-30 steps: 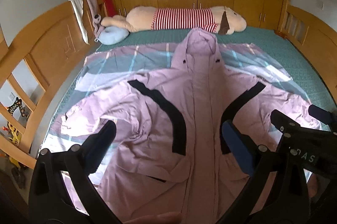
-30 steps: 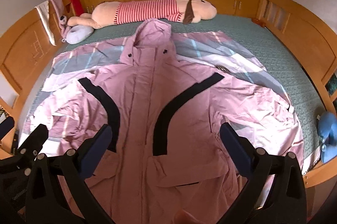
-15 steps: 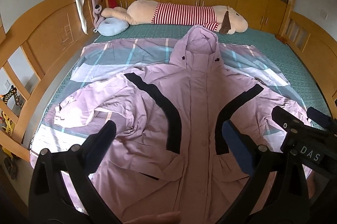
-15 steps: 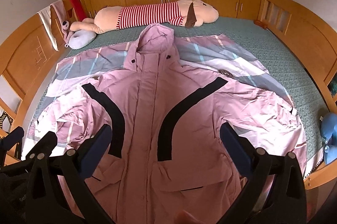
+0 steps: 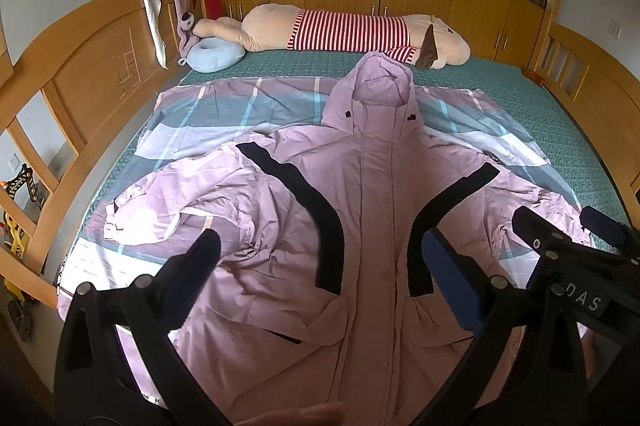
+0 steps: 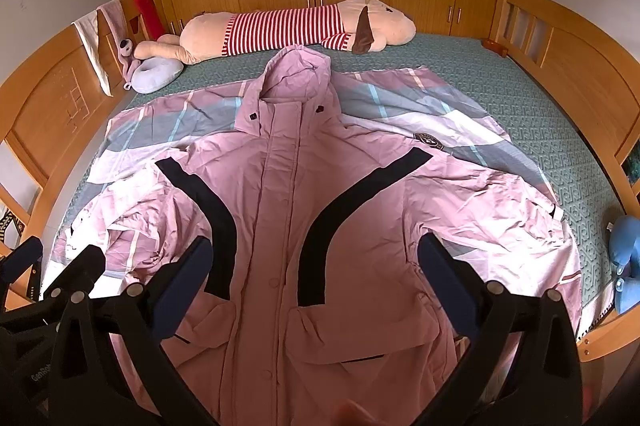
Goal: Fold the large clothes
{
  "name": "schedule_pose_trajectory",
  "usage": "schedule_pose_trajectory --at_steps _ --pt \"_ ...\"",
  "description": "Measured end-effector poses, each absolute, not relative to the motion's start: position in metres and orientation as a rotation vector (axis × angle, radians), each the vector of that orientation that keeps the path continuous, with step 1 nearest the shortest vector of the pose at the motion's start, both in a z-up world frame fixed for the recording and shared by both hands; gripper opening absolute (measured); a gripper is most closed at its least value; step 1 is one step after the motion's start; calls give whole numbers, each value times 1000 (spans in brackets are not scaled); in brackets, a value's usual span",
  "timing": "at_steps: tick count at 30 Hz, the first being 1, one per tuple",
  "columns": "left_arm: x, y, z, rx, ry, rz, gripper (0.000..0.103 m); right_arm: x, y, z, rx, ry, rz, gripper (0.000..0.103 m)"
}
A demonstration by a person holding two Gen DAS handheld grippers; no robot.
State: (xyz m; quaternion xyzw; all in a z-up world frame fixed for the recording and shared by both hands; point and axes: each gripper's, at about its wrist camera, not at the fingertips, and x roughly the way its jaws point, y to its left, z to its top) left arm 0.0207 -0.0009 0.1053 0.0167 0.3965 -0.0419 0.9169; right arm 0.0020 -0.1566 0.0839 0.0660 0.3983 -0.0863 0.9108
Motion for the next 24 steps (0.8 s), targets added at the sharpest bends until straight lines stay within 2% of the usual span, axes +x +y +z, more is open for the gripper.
schedule_pose_trajectory --at_steps 24 --pt "21 2 105 32 825 -84 101 2 -156 80 119 816 -177 102"
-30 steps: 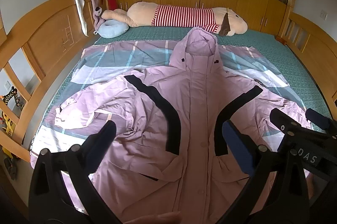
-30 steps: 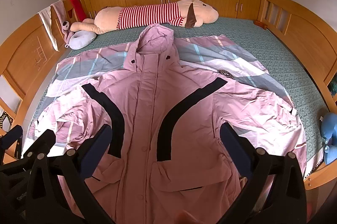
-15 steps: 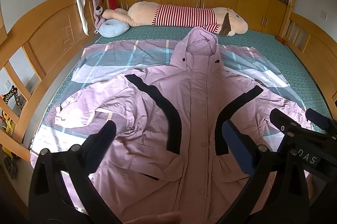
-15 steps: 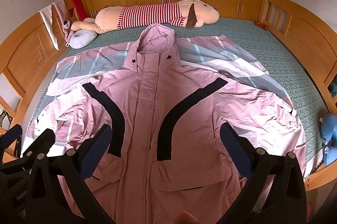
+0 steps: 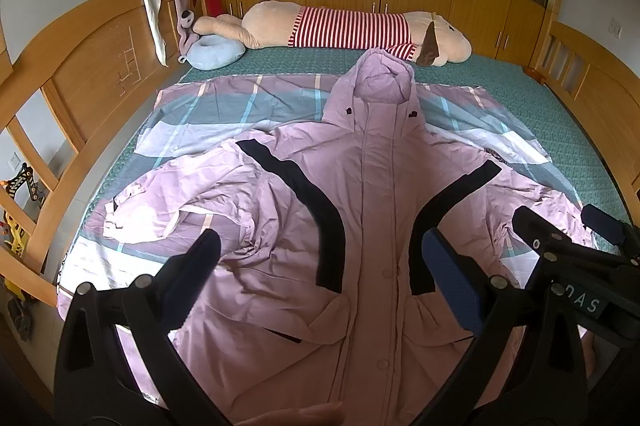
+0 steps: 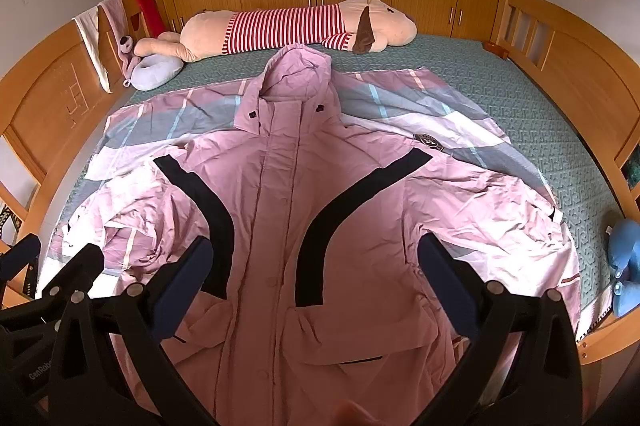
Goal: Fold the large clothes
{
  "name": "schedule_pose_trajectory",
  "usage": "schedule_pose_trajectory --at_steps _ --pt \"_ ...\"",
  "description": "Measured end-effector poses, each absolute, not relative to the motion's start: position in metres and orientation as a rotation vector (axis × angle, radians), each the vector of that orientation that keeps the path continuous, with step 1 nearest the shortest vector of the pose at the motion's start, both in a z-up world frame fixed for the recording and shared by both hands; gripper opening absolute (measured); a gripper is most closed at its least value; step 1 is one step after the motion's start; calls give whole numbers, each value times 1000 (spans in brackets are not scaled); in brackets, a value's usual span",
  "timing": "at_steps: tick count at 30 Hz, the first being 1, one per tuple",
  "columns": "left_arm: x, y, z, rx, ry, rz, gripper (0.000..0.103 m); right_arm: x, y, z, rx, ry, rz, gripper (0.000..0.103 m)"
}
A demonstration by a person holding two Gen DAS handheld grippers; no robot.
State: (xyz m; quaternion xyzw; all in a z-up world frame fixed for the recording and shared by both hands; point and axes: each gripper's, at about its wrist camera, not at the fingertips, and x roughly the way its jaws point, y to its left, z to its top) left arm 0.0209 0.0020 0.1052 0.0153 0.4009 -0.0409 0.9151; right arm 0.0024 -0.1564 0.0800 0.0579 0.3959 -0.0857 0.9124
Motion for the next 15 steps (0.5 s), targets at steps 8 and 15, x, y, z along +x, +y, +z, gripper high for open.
schedule_pose_trajectory --at_steps 8,15 --pt "30 1 97 24 829 -98 101 7 -164 76 111 774 -143 102" --pt "76 10 48 -50 912 -91 96 47 -322 31 347 621 -284 102"
